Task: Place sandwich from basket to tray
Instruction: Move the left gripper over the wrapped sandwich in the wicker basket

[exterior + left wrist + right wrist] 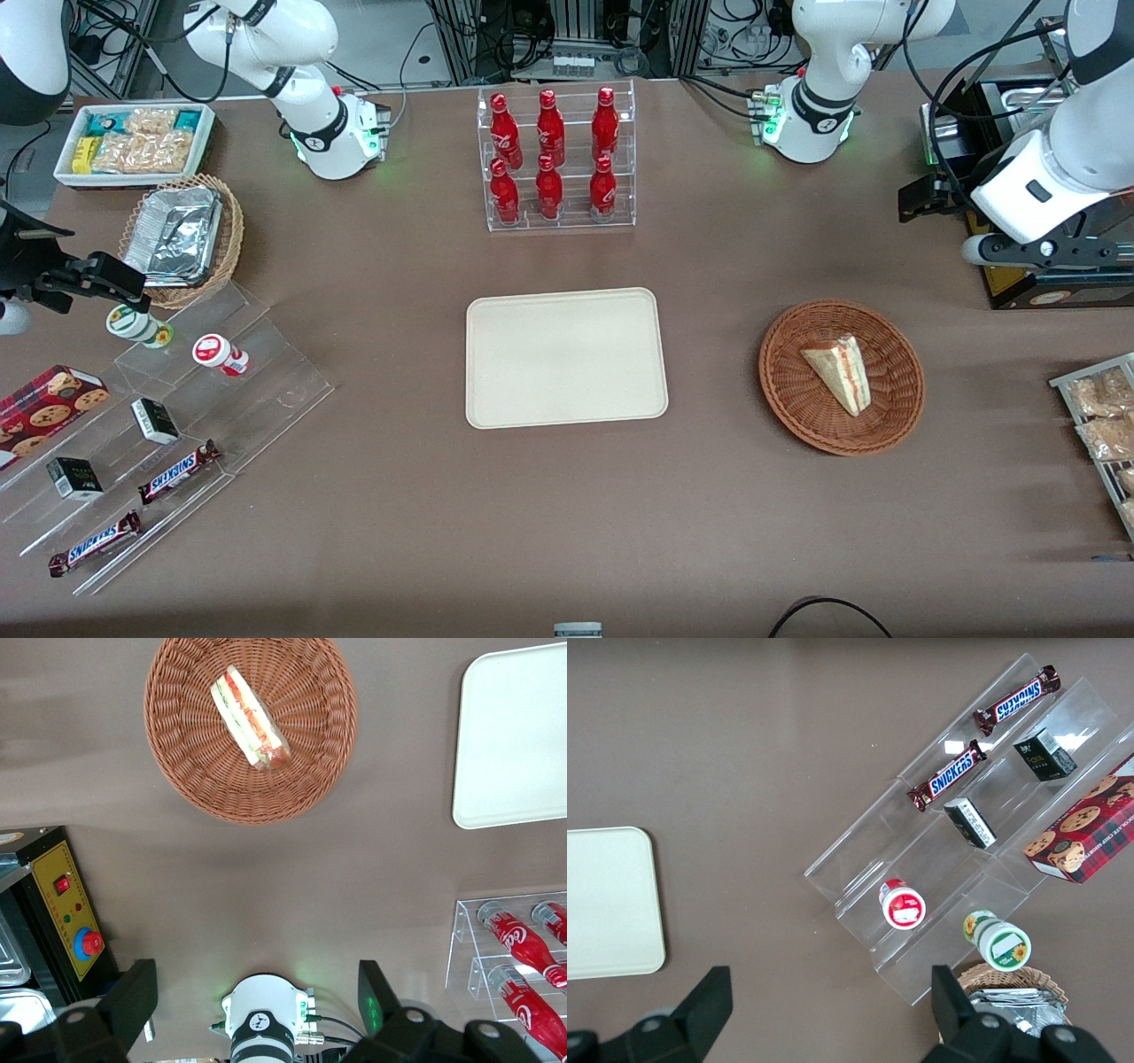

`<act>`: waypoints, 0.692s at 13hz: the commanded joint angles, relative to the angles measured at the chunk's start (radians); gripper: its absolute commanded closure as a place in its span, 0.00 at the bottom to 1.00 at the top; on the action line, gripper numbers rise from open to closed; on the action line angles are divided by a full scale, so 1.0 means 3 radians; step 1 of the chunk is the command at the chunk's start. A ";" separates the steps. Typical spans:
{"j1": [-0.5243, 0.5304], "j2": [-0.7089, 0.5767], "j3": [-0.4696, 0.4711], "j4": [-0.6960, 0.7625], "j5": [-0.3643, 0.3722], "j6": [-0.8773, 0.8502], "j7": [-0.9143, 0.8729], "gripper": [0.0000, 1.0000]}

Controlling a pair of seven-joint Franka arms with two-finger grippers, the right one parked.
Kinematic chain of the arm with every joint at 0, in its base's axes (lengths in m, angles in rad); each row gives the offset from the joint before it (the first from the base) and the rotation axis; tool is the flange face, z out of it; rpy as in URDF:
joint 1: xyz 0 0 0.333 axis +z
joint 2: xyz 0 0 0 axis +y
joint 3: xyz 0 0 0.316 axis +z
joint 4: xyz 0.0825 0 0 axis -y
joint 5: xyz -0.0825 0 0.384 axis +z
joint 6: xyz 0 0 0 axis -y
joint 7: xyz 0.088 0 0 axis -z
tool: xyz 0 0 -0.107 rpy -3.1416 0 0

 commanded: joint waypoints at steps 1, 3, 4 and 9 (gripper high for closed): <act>-0.0055 -0.0017 0.0050 0.0036 -0.0036 -0.0055 0.0057 0.00; -0.0045 0.0034 0.0055 0.0005 -0.0031 -0.0045 0.0058 0.00; -0.0030 0.0069 0.0055 -0.0010 -0.0026 -0.0025 0.0063 0.00; -0.0009 0.0029 0.0071 -0.0699 0.0005 0.0771 0.0063 0.00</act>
